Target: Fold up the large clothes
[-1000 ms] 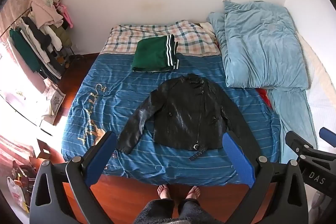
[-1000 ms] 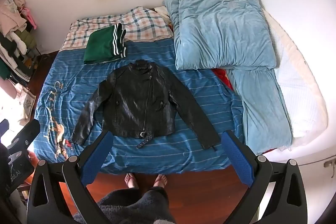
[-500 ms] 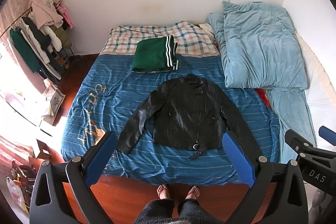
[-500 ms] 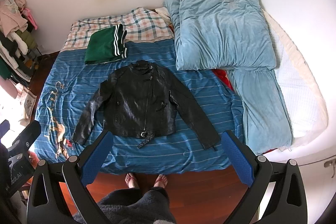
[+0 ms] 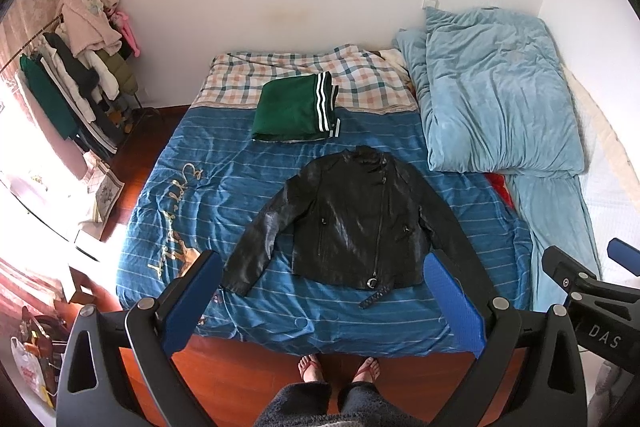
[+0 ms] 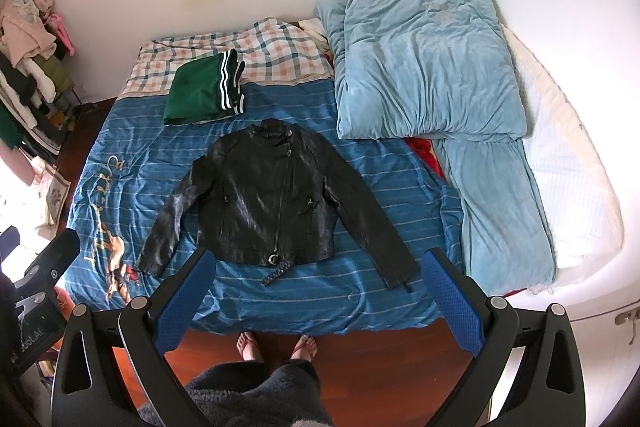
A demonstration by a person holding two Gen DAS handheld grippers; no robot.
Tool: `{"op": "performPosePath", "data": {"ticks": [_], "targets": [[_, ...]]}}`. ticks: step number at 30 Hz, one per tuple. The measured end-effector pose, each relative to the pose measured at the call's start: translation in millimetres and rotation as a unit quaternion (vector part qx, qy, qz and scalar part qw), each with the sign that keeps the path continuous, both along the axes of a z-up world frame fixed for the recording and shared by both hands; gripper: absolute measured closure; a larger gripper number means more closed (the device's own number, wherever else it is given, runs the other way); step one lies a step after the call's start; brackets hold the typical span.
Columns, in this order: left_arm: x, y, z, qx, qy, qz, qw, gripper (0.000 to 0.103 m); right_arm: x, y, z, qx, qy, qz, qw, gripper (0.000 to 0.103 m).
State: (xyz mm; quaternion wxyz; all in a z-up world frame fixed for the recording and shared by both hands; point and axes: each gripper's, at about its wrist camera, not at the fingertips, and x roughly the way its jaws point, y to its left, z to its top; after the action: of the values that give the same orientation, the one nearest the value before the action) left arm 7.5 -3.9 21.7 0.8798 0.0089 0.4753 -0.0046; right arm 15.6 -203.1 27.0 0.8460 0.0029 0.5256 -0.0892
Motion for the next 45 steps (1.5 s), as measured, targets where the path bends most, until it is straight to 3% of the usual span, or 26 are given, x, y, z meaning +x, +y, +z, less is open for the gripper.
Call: {"op": "performPosePath", "data": {"ticks": [45], "targets": [[-3.3, 3.4, 4.9, -0.002, -0.009, 0.000, 1.0000, 0.000, -3.6, 1.1, 6.8, 0.001, -0.007, 0.003, 1.000, 0.000]]}}
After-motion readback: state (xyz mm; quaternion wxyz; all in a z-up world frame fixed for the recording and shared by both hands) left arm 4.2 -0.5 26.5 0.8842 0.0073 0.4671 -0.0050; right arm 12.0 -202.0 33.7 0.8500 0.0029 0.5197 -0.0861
